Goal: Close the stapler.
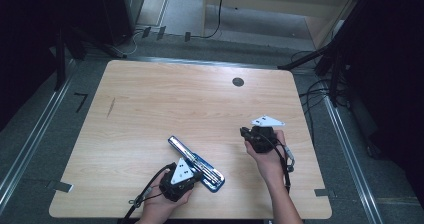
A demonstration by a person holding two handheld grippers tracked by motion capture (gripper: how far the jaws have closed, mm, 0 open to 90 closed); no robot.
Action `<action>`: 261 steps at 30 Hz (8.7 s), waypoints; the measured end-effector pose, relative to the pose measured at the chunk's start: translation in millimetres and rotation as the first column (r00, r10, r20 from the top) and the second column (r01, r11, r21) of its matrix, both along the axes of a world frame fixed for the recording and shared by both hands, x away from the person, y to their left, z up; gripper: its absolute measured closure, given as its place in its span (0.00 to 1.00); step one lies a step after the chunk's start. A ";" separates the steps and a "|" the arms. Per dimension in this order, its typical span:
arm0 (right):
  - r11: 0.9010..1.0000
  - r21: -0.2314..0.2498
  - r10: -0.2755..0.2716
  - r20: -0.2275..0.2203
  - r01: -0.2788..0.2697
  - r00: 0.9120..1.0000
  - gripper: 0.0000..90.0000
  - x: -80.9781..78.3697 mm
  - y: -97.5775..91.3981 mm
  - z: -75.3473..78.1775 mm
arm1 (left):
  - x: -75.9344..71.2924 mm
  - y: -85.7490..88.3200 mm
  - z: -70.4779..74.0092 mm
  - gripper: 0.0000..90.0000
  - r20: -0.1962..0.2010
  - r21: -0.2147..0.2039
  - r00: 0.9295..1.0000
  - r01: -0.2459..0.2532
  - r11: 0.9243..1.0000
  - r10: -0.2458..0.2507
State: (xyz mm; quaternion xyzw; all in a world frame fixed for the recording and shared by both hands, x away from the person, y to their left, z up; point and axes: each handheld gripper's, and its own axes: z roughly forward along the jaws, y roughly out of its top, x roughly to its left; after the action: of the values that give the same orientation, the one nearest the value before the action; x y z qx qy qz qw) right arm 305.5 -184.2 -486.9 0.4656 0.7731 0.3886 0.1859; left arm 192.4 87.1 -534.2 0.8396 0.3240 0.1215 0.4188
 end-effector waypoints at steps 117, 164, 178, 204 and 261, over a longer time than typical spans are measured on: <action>0.993 -0.025 -0.120 -0.101 0.118 0.988 0.89 -2.1 -22.5 -37.8 | 0.2 0.2 0.1 1.00 -0.001 0.001 1.000 0.001 1.000 -0.001; 0.991 -0.003 0.135 -0.039 -0.135 0.990 0.89 -61.5 40.0 -10.4 | -0.4 -0.3 0.2 1.00 0.001 0.004 1.000 -0.001 1.000 0.001; 0.977 0.001 0.215 -0.036 -0.215 0.976 0.89 -80.7 56.6 -2.4 | -0.3 -0.3 0.1 1.00 0.002 0.002 1.000 -0.002 1.000 0.002; 0.952 -0.008 0.304 -0.062 -0.305 0.951 0.89 -99.9 77.1 -9.2 | -0.4 -0.2 0.2 1.00 0.002 0.005 1.000 -0.001 1.000 0.001; 0.949 0.004 0.314 -0.100 -0.315 0.944 0.87 -96.8 75.6 -16.2 | -0.7 -0.4 0.2 1.00 0.003 0.006 1.000 0.000 1.000 0.000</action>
State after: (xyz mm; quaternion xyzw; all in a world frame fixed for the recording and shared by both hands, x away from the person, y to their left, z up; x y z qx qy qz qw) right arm 208.7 -108.6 -503.1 0.3539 0.8481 0.3850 0.0855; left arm 191.7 86.7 -534.0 0.8406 0.3231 0.1237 0.4168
